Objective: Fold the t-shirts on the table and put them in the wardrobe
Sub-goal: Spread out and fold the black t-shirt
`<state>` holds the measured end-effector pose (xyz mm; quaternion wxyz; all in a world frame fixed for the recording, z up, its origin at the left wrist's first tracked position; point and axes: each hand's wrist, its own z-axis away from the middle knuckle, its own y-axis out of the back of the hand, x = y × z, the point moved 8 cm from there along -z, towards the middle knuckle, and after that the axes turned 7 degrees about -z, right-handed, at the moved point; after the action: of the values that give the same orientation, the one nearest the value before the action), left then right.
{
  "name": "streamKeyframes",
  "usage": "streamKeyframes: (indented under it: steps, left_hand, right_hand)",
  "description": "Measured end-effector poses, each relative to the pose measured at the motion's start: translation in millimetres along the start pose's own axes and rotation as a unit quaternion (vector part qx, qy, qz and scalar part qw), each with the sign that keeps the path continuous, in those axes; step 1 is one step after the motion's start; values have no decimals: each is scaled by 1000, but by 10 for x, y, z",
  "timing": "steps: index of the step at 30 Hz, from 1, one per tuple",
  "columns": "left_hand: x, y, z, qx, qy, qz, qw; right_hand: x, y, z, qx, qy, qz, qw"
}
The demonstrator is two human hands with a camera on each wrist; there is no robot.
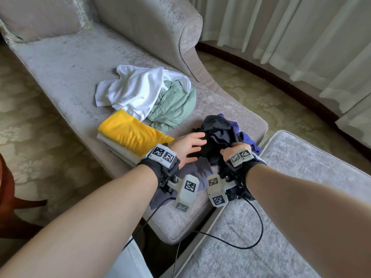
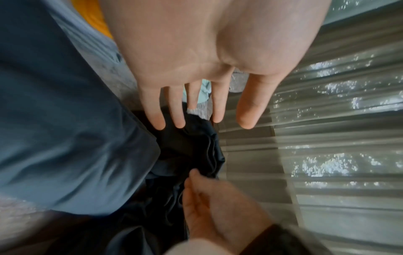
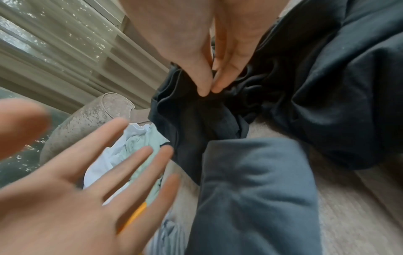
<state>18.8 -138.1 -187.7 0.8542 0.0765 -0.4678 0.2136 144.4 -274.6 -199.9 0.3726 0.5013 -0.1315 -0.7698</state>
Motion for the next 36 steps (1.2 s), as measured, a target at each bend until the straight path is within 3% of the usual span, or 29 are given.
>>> streamKeyframes:
  steps: [2, 6, 14, 18, 22, 25, 27, 29, 32, 36]
  left_hand:
    - [-11, -121, -88, -24, 7, -20, 999]
    - [-24, -232, -287, -38, 1, 10, 999]
    - [300, 65, -287, 53, -79, 81, 992]
    - [639, 284, -74, 57, -116, 159, 979]
    - [1002, 427, 332, 34, -161, 157, 974]
    - [1286, 620, 713, 30, -202, 144, 968]
    - [1491, 793, 998, 34, -232, 145, 961]
    - [1705, 962, 1309, 44, -265, 158, 950]
    - [2013, 1116, 1794, 53, -316, 172, 931]
    - [2274, 1234, 2353, 66, -362, 181, 912]
  right_hand:
    - [-13, -103, 0, -43, -34, -72, 996]
    - [-96, -342, 141, -127, -98, -233, 959]
    - [-393, -424, 476, -302, -72, -286, 907]
    - [-476, -223, 413, -215, -74, -289, 930]
    - [-768, -195, 591, -145, -67, -288, 944]
    - [-1215, -337, 882, -209, 0, -329, 921]
    - [-1505, -427, 1103, -255, 79, -283, 921]
    - [-1751, -468, 1330, -246, 138, -205, 937]
    - [-2101, -375, 1610, -138, 219, -77, 963]
    - [-2334, -160, 1898, -21, 252, 12, 967]
